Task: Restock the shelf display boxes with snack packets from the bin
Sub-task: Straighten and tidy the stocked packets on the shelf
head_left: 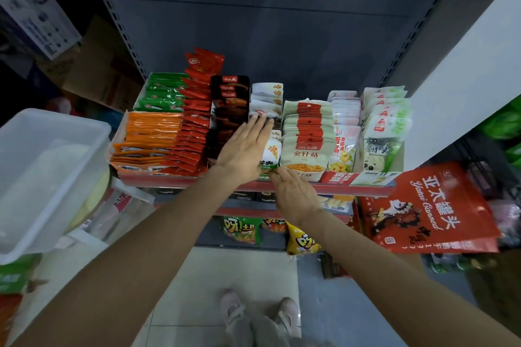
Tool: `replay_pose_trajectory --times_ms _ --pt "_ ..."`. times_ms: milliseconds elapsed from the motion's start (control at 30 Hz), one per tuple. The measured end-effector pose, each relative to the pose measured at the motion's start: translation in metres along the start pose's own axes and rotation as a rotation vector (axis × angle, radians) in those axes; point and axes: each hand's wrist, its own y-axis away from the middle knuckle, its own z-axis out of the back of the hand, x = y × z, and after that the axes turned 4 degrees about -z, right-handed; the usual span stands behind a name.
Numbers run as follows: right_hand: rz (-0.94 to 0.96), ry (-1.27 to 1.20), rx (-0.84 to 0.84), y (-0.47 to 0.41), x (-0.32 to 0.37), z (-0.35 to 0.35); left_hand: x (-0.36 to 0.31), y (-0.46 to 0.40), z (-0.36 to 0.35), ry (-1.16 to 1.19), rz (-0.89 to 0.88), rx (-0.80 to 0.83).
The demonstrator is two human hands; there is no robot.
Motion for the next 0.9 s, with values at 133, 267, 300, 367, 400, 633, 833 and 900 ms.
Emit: replay_pose_trajectory --times_ms 133,267,300,367,400,633,833,900 --pt "-0.021 -0.099 0.029 0.001 0.004 0.019 0.003 -0.003 0.010 0.115 0.001 0.010" --pt "-0.002 -0.234 -0.449 -0.008 -0.007 0.059 0.012 0.002 0.011 0.126 0.006 -0.062" --pt "-0.025 -0.240 -0.511 -0.018 -0.013 0.070 0.014 0.002 0.011 0.117 0.017 -0.072" --pt "-0.086 -0.199 -0.465 -0.044 -0.026 0.088 0.014 0.001 0.012 0.077 0.023 -0.072" --pt "-0.086 -0.169 -0.385 -0.059 -0.031 0.094 0.015 0.000 0.011 0.051 0.021 -0.065" --pt "0.070 0.088 -0.133 -0.112 -0.033 0.108 0.017 -0.003 0.009 -0.008 0.013 -0.048" --pt "0.115 0.025 -0.104 -0.110 -0.035 0.101 0.020 0.002 0.005 -0.097 -0.080 -0.170" --pt "0.118 0.043 -0.091 -0.109 -0.034 0.103 0.022 0.013 0.000 -0.125 -0.163 -0.235"
